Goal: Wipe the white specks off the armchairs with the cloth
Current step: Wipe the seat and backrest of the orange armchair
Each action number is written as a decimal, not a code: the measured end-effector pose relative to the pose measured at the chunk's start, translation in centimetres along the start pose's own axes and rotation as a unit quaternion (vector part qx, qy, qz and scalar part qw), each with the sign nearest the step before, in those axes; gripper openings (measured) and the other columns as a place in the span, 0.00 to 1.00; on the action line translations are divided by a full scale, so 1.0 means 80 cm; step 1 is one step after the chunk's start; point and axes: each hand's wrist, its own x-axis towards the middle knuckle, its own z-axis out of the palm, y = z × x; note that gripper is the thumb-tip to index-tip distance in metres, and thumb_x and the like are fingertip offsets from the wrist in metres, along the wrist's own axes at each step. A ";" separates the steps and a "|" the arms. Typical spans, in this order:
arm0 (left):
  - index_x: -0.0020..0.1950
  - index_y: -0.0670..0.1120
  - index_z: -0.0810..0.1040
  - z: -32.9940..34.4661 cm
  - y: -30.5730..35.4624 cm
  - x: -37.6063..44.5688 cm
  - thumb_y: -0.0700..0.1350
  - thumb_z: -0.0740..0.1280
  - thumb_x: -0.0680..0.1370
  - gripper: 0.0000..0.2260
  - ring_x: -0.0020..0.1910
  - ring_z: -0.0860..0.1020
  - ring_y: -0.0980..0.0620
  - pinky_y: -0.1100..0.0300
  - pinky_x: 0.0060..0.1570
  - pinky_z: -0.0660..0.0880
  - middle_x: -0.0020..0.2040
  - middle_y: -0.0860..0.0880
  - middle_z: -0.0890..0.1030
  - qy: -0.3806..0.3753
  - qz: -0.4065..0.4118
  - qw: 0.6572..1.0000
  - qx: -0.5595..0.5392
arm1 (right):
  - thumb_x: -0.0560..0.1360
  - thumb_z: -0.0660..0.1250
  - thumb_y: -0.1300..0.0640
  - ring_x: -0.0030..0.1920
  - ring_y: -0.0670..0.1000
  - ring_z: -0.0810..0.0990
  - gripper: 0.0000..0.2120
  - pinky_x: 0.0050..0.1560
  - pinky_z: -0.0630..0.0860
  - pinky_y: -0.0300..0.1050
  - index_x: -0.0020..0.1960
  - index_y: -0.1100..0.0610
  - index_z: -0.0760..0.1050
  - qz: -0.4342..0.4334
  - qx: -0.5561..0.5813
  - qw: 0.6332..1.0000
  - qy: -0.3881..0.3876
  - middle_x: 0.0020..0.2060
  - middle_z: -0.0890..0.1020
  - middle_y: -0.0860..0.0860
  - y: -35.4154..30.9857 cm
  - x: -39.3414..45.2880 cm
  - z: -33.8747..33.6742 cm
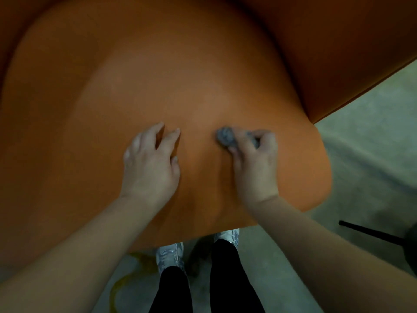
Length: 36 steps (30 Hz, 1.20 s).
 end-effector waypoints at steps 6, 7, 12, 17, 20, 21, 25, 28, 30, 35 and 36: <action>0.72 0.50 0.69 -0.004 -0.026 0.001 0.43 0.67 0.76 0.24 0.70 0.62 0.40 0.40 0.66 0.62 0.72 0.43 0.66 0.015 -0.025 1.000 -0.003 | 0.74 0.66 0.62 0.51 0.61 0.72 0.18 0.52 0.71 0.52 0.64 0.56 0.75 0.103 0.005 0.993 0.048 0.52 0.71 0.61 -0.024 0.087 0.036; 0.72 0.50 0.69 -0.005 -0.029 0.001 0.43 0.67 0.76 0.24 0.70 0.62 0.40 0.40 0.66 0.62 0.72 0.43 0.65 0.016 -0.028 0.999 -0.001 | 0.74 0.67 0.62 0.52 0.63 0.72 0.18 0.51 0.72 0.54 0.63 0.56 0.75 0.074 0.004 0.997 0.019 0.53 0.72 0.62 -0.038 0.079 0.045; 0.72 0.50 0.69 -0.011 -0.041 -0.009 0.44 0.66 0.76 0.24 0.71 0.61 0.41 0.42 0.67 0.61 0.72 0.44 0.65 0.002 -0.040 0.999 0.003 | 0.72 0.71 0.65 0.48 0.62 0.74 0.24 0.49 0.74 0.52 0.66 0.53 0.74 -0.106 -0.002 0.989 -0.106 0.50 0.73 0.60 -0.057 0.007 0.042; 0.74 0.52 0.65 -0.034 -0.054 -0.030 0.46 0.63 0.79 0.24 0.73 0.57 0.45 0.45 0.70 0.58 0.74 0.47 0.61 -0.039 -0.064 0.997 -0.003 | 0.72 0.71 0.65 0.48 0.65 0.74 0.20 0.49 0.76 0.56 0.63 0.54 0.78 -0.063 -0.053 0.990 -0.116 0.50 0.73 0.63 -0.019 0.012 -0.009; 0.75 0.53 0.64 -0.062 -0.058 -0.043 0.48 0.62 0.79 0.24 0.73 0.56 0.46 0.47 0.69 0.59 0.75 0.48 0.60 -0.057 -0.090 0.994 0.006 | 0.75 0.67 0.62 0.50 0.65 0.72 0.17 0.52 0.74 0.59 0.63 0.56 0.77 0.014 -0.037 0.991 -0.127 0.51 0.71 0.62 -0.029 0.032 -0.036; 0.75 0.53 0.64 -0.073 -0.058 -0.048 0.48 0.62 0.79 0.24 0.73 0.56 0.45 0.47 0.69 0.60 0.75 0.47 0.60 -0.061 -0.098 0.993 0.007 | 0.75 0.67 0.62 0.51 0.65 0.72 0.17 0.53 0.74 0.58 0.64 0.56 0.77 0.017 -0.032 0.991 -0.130 0.51 0.71 0.62 -0.040 0.037 -0.044; 0.75 0.53 0.64 -0.130 -0.056 -0.075 0.47 0.62 0.78 0.24 0.72 0.59 0.44 0.48 0.68 0.60 0.74 0.46 0.61 -0.054 -0.126 0.991 0.005 | 0.76 0.67 0.61 0.52 0.63 0.71 0.17 0.57 0.72 0.53 0.65 0.56 0.76 -0.003 0.018 0.989 -0.146 0.52 0.70 0.60 -0.108 0.048 -0.076; 0.76 0.52 0.62 -0.177 -0.055 -0.098 0.48 0.62 0.79 0.25 0.72 0.61 0.43 0.48 0.69 0.60 0.75 0.46 0.63 -0.052 -0.135 0.989 -0.002 | 0.79 0.65 0.58 0.54 0.57 0.69 0.17 0.58 0.66 0.44 0.67 0.54 0.74 0.031 0.054 0.985 -0.161 0.52 0.65 0.53 -0.162 0.048 -0.108; 0.76 0.52 0.61 -0.207 -0.055 -0.115 0.48 0.61 0.79 0.25 0.73 0.60 0.43 0.47 0.70 0.60 0.75 0.47 0.62 -0.050 -0.138 0.989 -0.003 | 0.79 0.64 0.57 0.53 0.55 0.69 0.17 0.57 0.65 0.41 0.68 0.52 0.73 0.047 0.082 0.981 -0.171 0.52 0.64 0.52 -0.193 0.044 -0.130; 0.76 0.52 0.60 -0.274 -0.055 -0.167 0.49 0.60 0.80 0.25 0.74 0.59 0.44 0.47 0.72 0.57 0.76 0.47 0.61 -0.031 -0.149 0.988 0.020 | 0.79 0.64 0.56 0.51 0.54 0.70 0.18 0.55 0.67 0.41 0.68 0.51 0.72 0.019 0.105 0.975 -0.193 0.51 0.65 0.52 -0.250 0.038 -0.184; 0.76 0.52 0.60 -0.287 -0.056 -0.178 0.49 0.60 0.80 0.25 0.74 0.59 0.45 0.47 0.72 0.56 0.76 0.47 0.61 -0.027 -0.152 0.988 0.028 | 0.79 0.64 0.56 0.50 0.54 0.71 0.18 0.54 0.69 0.42 0.69 0.51 0.72 0.015 0.110 0.974 -0.197 0.51 0.65 0.52 -0.260 0.037 -0.193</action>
